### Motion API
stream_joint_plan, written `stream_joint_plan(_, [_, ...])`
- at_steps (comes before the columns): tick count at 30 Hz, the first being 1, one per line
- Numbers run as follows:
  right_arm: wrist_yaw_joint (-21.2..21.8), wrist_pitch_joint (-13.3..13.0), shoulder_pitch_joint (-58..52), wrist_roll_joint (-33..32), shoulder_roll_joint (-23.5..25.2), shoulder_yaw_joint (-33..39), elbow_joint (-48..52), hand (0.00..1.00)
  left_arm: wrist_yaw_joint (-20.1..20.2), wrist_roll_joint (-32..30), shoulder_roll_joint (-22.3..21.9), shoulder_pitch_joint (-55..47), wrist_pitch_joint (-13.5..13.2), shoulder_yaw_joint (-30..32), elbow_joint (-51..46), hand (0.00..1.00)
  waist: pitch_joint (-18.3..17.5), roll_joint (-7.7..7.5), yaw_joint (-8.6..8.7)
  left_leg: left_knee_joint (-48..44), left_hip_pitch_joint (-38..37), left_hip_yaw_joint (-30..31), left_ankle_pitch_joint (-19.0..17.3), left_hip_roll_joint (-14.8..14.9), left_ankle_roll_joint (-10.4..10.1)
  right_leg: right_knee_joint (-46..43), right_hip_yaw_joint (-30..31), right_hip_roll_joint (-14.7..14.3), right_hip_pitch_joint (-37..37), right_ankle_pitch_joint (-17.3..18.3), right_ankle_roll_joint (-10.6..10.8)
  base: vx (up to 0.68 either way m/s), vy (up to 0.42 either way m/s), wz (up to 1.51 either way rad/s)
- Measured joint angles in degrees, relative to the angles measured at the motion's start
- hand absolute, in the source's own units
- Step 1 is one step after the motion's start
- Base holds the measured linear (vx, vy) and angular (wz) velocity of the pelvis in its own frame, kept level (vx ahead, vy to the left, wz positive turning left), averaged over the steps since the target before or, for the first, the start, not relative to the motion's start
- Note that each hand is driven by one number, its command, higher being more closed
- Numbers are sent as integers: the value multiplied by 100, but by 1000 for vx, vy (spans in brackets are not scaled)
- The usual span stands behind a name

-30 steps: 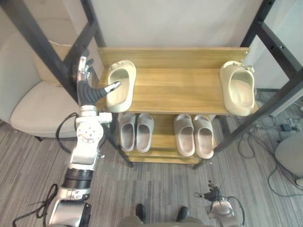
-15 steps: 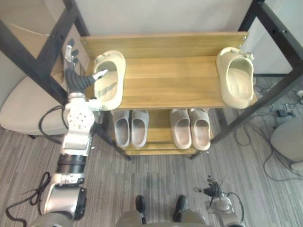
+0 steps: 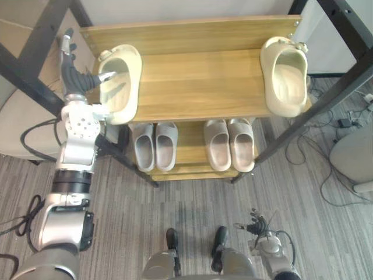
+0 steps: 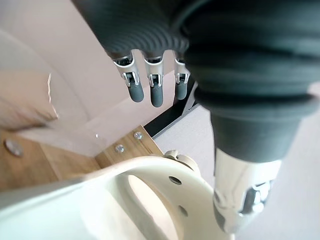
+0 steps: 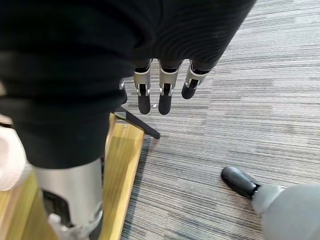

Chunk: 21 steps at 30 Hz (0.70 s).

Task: Organize the slippers on the shoe rack

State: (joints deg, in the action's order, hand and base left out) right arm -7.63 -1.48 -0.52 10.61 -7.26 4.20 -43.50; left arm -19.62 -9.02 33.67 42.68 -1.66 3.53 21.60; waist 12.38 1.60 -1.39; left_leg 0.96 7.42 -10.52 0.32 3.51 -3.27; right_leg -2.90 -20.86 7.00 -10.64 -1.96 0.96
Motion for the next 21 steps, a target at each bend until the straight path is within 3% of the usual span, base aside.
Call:
stream_joint_plan(7, [16, -10, 46, -168, -12, 4, 35, 0, 120, -343, 368, 370, 234, -120, 461, 0, 68, 31, 10, 115, 66, -65, 141, 104, -110, 26, 50, -113, -154, -83, -121, -57, -31, -6])
stream_joint_plan(21, [42, -20, 76, -401, 16, 0, 226, 0, 315, -1212, 551, 1091, 646, -351, 911, 0, 249, 70, 82, 287, 162, -25, 378, 104, -116, 136, 13, -142, -262, -254, -161, -49, -4, 1])
